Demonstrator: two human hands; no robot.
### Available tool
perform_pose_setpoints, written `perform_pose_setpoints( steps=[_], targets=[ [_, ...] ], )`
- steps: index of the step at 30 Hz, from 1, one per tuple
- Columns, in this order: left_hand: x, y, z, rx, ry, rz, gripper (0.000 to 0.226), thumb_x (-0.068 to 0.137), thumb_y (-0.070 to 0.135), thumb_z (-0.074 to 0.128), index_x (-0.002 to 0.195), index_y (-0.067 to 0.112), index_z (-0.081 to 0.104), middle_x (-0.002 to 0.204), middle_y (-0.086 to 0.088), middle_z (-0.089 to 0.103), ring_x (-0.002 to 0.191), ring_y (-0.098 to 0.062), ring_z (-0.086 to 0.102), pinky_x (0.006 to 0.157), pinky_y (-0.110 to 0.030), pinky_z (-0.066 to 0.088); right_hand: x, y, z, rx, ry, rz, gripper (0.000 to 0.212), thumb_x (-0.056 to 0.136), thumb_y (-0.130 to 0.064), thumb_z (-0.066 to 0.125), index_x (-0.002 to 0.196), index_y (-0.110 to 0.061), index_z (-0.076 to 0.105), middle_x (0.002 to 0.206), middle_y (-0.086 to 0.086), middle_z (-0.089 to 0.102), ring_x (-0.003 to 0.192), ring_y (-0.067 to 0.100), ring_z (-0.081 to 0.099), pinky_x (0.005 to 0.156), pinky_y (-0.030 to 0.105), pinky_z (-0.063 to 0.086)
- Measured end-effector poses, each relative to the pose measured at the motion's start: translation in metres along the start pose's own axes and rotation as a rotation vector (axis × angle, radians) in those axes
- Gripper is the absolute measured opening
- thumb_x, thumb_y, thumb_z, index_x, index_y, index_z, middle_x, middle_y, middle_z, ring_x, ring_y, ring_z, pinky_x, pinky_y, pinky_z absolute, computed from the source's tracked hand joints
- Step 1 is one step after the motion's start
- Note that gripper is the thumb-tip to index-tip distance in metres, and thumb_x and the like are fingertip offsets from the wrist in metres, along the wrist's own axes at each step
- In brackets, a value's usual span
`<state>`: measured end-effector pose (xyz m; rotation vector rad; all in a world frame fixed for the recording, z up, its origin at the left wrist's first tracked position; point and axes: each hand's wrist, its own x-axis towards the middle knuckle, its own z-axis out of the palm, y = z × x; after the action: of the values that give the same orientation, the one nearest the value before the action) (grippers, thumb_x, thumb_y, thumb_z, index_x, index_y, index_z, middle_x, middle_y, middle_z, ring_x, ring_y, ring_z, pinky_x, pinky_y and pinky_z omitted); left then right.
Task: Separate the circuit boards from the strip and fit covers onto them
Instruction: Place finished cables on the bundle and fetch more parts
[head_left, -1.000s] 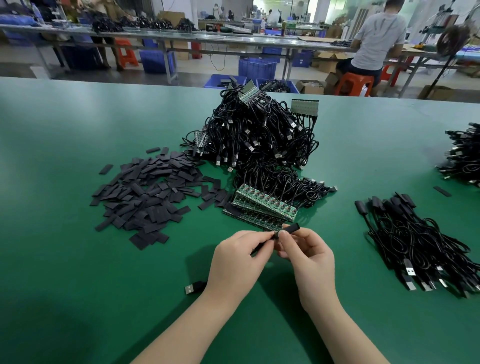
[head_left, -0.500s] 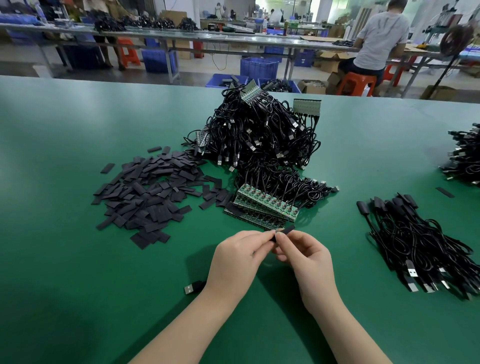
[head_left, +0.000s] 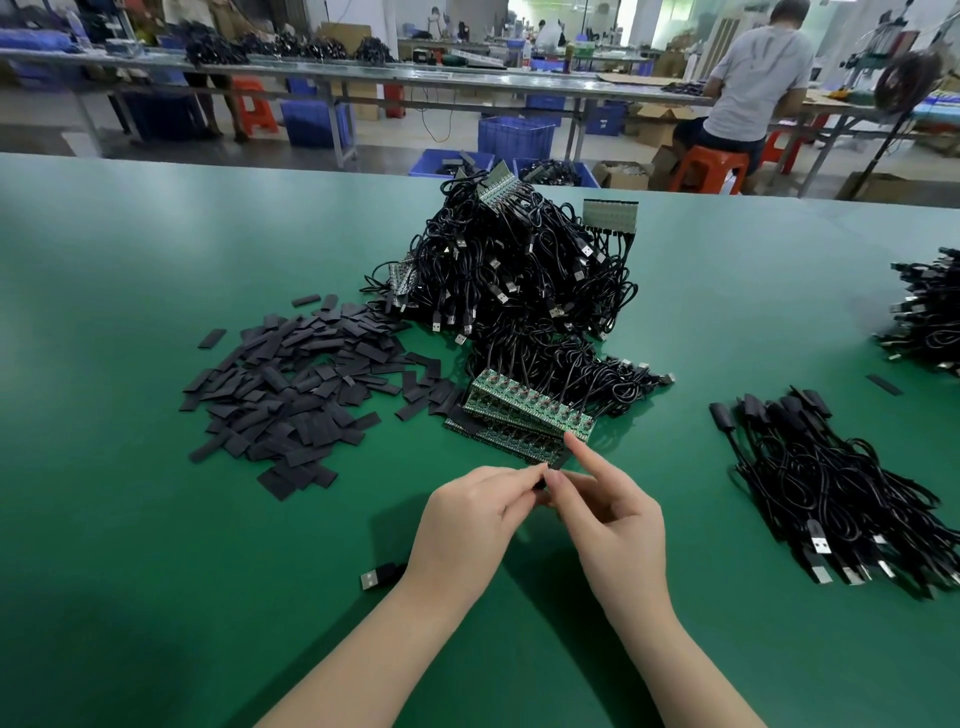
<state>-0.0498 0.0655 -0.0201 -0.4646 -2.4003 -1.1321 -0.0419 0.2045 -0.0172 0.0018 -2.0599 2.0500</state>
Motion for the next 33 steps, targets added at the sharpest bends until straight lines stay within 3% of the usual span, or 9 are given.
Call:
perform_pose_setpoints(
  steps=[4,8,12,15,18,21,25,29,33],
  targets=[
    [0.002,0.000,0.001,0.003,0.022,-0.032,0.028,0.087,0.008,0.068,0.112,0.017,0.075,0.099,0.003,0.075,0.091,-0.007,0.068,0.081,-0.021,0.052,-0.001,0.001,0.004,0.005,-0.001,-0.019,0.048,0.088,-0.011,0.072,0.118,-0.047,0.062,0.091,-0.005,0.077,0.084,0.013,0.073,0.078,0.022,0.057],
    [-0.001,0.001,0.001,0.012,0.030,-0.042,0.026,0.087,0.019,0.062,0.109,0.019,0.076,0.097,0.005,0.075,0.089,-0.006,0.068,0.079,-0.019,0.052,-0.002,0.003,0.003,-0.027,-0.025,-0.043,0.048,0.090,-0.010,0.070,0.117,-0.050,0.062,0.088,-0.006,0.077,0.079,0.014,0.072,0.073,0.020,0.055],
    [0.001,0.000,0.002,0.016,0.054,-0.061,0.028,0.085,0.015,0.061,0.109,0.019,0.075,0.098,0.004,0.074,0.093,-0.005,0.064,0.082,-0.005,0.045,-0.003,0.007,0.005,-0.071,-0.027,-0.011,0.063,0.087,-0.018,0.074,0.133,-0.052,0.049,0.093,-0.013,0.074,0.077,0.017,0.069,0.072,0.021,0.056],
    [0.001,0.001,0.003,0.040,0.051,-0.067,0.029,0.083,0.014,0.061,0.106,0.023,0.075,0.097,0.007,0.074,0.089,-0.006,0.065,0.078,-0.008,0.046,-0.002,0.008,0.008,-0.071,-0.035,0.004,0.038,0.087,-0.016,0.074,0.115,-0.039,0.063,0.091,-0.012,0.073,0.078,0.010,0.070,0.071,0.019,0.053],
    [0.000,0.001,0.002,0.067,0.062,-0.058,0.027,0.082,0.021,0.062,0.106,0.028,0.074,0.099,0.012,0.073,0.086,-0.004,0.066,0.073,-0.020,0.053,0.001,0.006,0.006,0.007,-0.037,0.004,0.019,0.088,-0.006,0.072,0.097,-0.022,0.069,0.087,-0.003,0.073,0.080,0.009,0.070,0.073,0.022,0.054],
    [0.003,0.001,0.002,0.114,0.049,-0.055,0.029,0.082,0.034,0.067,0.110,0.030,0.072,0.102,0.016,0.071,0.086,-0.001,0.065,0.071,-0.019,0.052,0.005,0.003,0.002,0.094,0.067,-0.019,0.017,0.087,-0.004,0.072,0.088,-0.021,0.070,0.080,0.006,0.071,0.073,0.013,0.068,0.068,0.021,0.054],
    [0.003,-0.003,0.005,0.152,-0.045,-0.120,0.024,0.085,0.025,0.072,0.108,0.032,0.074,0.103,0.016,0.071,0.090,-0.003,0.065,0.075,-0.022,0.053,0.009,0.000,-0.004,0.256,0.173,0.023,0.012,0.082,-0.018,0.074,0.093,-0.025,0.074,0.085,0.008,0.074,0.075,0.011,0.071,0.069,0.017,0.054],
    [0.001,-0.005,0.006,-0.014,-0.041,-0.174,0.022,0.088,0.022,0.068,0.108,0.032,0.073,0.102,0.017,0.069,0.093,0.000,0.063,0.079,-0.023,0.052,0.005,0.007,0.003,-0.062,-0.041,0.063,0.016,0.093,-0.016,0.066,0.095,-0.029,0.075,0.094,-0.016,0.076,0.090,0.001,0.070,0.078,0.015,0.050],
    [0.002,-0.003,0.004,-0.086,0.033,-0.141,0.024,0.092,0.035,0.065,0.115,0.031,0.069,0.108,0.023,0.065,0.106,0.009,0.057,0.088,-0.006,0.042,0.011,-0.014,-0.003,0.012,0.148,-0.122,0.019,0.097,-0.025,0.056,0.091,-0.029,0.074,0.093,-0.008,0.076,0.091,0.009,0.069,0.083,0.024,0.055]
  ],
)
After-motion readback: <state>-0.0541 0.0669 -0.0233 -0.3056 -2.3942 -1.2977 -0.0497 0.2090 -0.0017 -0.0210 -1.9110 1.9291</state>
